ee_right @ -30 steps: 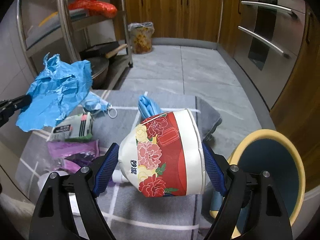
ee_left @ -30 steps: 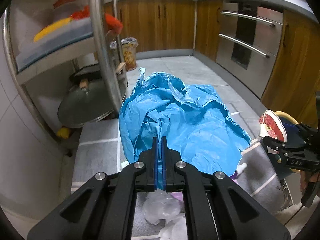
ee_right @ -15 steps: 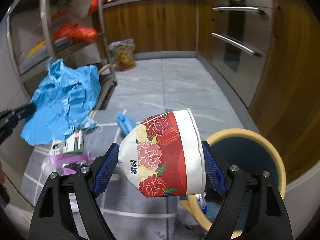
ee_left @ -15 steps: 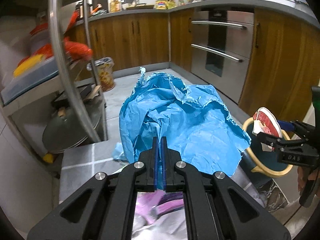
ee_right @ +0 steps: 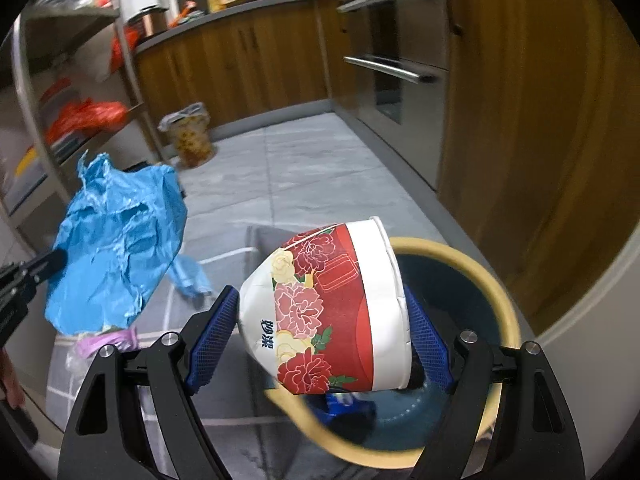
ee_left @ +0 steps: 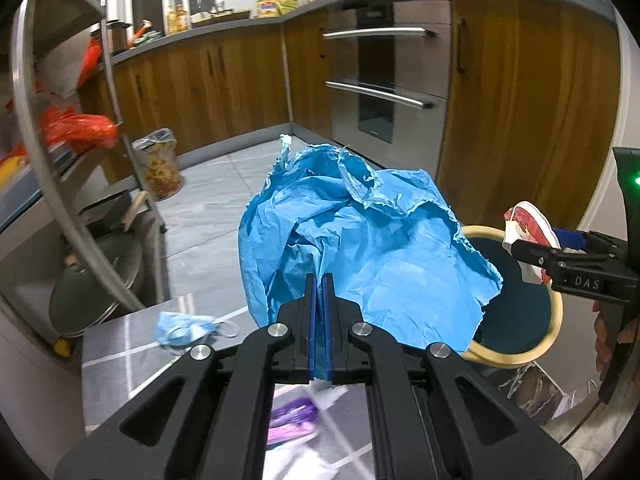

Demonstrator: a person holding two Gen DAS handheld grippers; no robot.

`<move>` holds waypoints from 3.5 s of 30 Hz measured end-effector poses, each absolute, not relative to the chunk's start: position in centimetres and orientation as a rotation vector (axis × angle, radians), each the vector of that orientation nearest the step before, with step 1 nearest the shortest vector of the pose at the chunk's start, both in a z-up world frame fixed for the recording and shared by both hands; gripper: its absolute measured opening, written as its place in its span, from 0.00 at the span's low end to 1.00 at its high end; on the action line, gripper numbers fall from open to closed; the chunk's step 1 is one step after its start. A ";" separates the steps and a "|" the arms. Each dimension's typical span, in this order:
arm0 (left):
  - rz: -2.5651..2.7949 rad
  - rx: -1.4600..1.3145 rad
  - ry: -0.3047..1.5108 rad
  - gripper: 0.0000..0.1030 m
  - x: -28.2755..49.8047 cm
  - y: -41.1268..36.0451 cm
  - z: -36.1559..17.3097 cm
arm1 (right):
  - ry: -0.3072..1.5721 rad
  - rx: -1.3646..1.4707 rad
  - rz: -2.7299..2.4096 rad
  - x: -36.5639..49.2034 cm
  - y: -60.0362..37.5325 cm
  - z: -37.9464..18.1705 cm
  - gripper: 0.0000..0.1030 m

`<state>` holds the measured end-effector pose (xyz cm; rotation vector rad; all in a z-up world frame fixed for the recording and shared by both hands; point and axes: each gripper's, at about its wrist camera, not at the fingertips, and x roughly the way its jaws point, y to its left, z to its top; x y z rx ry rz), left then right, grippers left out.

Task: Collect trash
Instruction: 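Carry the blue paper with the left gripper while the right gripper carries the cup to the bin, then open both grippers over the bin to drop the paper and cup, then move both grippers back over the stool toward the masks and tissues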

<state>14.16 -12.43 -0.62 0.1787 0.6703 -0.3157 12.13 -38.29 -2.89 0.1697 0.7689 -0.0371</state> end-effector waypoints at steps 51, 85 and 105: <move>-0.539 0.458 0.765 0.50 15.5 -27.3 -8.9 | 1.015 0.276 -0.169 15.9 -46.3 -11.0 0.86; -0.313 0.264 0.704 0.81 11.0 -10.3 -3.5 | 0.869 0.111 -0.070 13.0 -33.6 -5.4 0.92; -0.089 0.096 0.786 0.83 12.3 3.1 -5.8 | 0.844 0.000 0.114 17.2 -22.2 -6.5 0.92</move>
